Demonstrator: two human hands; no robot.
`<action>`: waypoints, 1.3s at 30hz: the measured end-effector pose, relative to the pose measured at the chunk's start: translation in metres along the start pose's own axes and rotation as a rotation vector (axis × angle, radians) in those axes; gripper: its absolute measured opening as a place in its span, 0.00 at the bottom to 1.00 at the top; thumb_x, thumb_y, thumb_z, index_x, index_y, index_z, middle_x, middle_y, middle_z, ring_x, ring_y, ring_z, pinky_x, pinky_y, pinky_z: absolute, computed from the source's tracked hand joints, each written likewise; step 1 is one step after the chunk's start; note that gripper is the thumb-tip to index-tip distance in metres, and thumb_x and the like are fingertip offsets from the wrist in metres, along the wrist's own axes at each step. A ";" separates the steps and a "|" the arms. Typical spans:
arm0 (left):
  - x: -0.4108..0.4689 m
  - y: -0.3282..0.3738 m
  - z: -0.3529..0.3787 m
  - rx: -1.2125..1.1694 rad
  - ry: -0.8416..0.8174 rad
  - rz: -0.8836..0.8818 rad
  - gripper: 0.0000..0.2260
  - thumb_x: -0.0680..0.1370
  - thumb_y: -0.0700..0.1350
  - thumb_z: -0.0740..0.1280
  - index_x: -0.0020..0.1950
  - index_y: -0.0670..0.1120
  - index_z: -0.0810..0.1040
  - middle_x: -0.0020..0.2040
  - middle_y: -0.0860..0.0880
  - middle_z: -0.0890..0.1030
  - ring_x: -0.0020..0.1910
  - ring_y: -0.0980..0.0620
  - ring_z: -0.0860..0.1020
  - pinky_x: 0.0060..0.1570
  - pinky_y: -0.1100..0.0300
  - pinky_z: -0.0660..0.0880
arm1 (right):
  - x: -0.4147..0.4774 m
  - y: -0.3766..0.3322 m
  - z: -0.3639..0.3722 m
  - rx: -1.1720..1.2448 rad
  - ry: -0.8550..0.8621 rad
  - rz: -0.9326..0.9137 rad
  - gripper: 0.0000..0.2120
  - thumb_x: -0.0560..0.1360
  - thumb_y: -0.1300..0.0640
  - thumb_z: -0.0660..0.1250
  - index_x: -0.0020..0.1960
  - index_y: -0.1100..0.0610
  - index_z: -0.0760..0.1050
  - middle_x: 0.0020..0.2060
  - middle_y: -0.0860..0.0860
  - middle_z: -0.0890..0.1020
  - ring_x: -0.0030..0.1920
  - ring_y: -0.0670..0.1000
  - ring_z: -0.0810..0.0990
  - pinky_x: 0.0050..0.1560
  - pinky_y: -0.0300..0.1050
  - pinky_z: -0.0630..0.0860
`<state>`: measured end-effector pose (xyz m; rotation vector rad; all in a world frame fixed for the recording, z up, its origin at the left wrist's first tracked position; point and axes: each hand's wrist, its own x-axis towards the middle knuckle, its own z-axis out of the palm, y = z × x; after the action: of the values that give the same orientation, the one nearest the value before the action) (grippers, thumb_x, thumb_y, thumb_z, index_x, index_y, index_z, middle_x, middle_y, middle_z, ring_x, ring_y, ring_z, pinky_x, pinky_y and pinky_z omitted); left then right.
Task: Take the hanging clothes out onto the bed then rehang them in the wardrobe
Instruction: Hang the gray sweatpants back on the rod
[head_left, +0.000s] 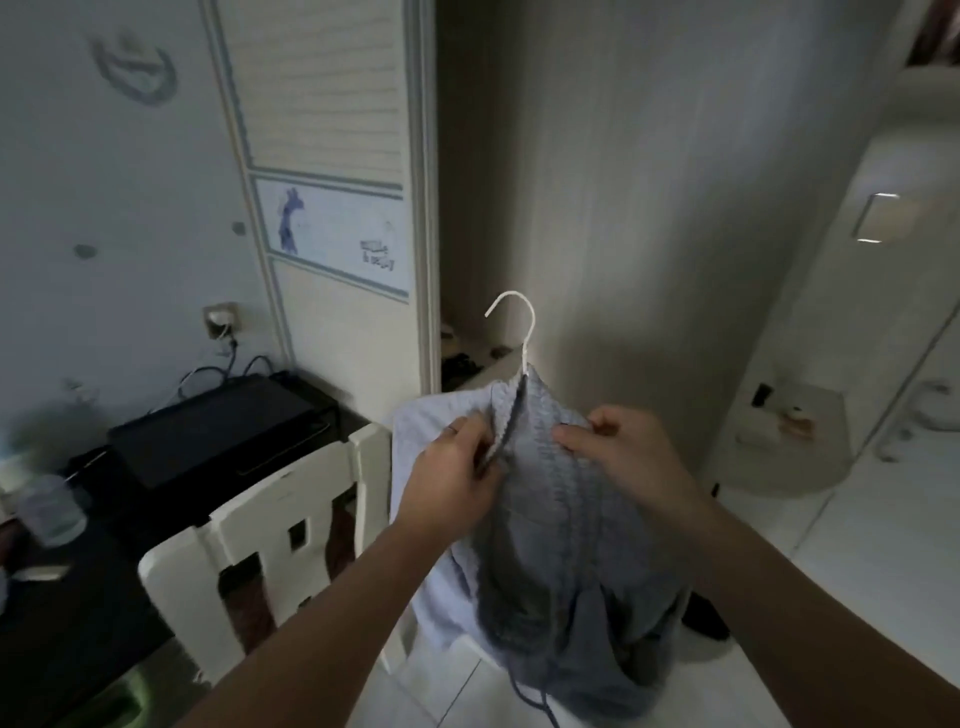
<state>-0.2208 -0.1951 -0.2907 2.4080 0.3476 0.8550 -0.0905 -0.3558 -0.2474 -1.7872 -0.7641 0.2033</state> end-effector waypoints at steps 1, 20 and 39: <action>0.016 0.010 0.008 -0.018 -0.008 0.026 0.08 0.77 0.46 0.67 0.45 0.52 0.67 0.40 0.56 0.73 0.39 0.55 0.72 0.37 0.66 0.64 | 0.005 -0.003 -0.011 0.027 0.028 0.011 0.17 0.68 0.50 0.77 0.27 0.53 0.74 0.22 0.44 0.72 0.25 0.40 0.70 0.27 0.34 0.63; 0.335 0.001 -0.053 -0.315 -0.301 0.184 0.11 0.79 0.40 0.69 0.61 0.44 0.79 0.54 0.47 0.81 0.55 0.48 0.80 0.62 0.55 0.74 | 0.235 -0.137 -0.053 0.427 0.355 0.271 0.08 0.74 0.61 0.66 0.44 0.65 0.81 0.34 0.60 0.84 0.35 0.57 0.83 0.38 0.47 0.80; 0.533 0.008 -0.140 -0.103 -0.027 0.335 0.15 0.81 0.52 0.63 0.45 0.41 0.79 0.36 0.49 0.78 0.33 0.53 0.75 0.34 0.60 0.69 | 0.469 -0.278 -0.021 0.494 0.259 0.007 0.12 0.77 0.65 0.66 0.37 0.55 0.71 0.31 0.50 0.74 0.29 0.45 0.71 0.29 0.35 0.65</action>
<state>0.0969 0.0746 0.0702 2.4141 -0.1140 0.9557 0.1739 -0.0510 0.1202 -1.3143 -0.4702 0.1451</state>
